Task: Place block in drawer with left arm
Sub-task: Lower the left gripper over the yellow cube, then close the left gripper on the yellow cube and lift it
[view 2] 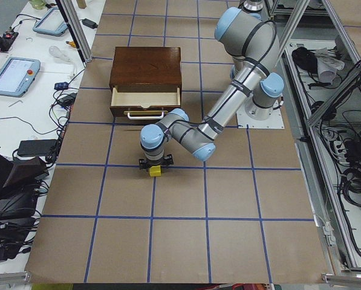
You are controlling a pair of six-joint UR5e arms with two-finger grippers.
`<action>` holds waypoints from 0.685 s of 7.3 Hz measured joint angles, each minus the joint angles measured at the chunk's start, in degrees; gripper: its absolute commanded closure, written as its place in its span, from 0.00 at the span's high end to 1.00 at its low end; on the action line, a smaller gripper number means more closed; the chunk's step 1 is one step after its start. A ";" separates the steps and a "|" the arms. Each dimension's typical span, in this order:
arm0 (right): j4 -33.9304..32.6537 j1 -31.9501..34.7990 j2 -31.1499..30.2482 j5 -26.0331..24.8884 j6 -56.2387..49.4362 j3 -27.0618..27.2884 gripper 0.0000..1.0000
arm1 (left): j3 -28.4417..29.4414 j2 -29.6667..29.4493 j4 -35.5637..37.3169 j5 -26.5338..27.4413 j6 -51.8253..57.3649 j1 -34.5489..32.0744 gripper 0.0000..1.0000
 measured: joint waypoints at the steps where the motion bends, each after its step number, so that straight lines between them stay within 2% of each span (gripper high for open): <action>1: -0.01 0.02 -0.01 0.01 0.00 0.00 1.00 | -0.02 -0.25 0.06 -0.25 -0.06 0.02 1.00; 5: 0.00 0.03 0.03 -0.01 0.00 0.00 1.00 | -0.27 -1.32 0.59 -2.20 -0.22 -0.03 1.00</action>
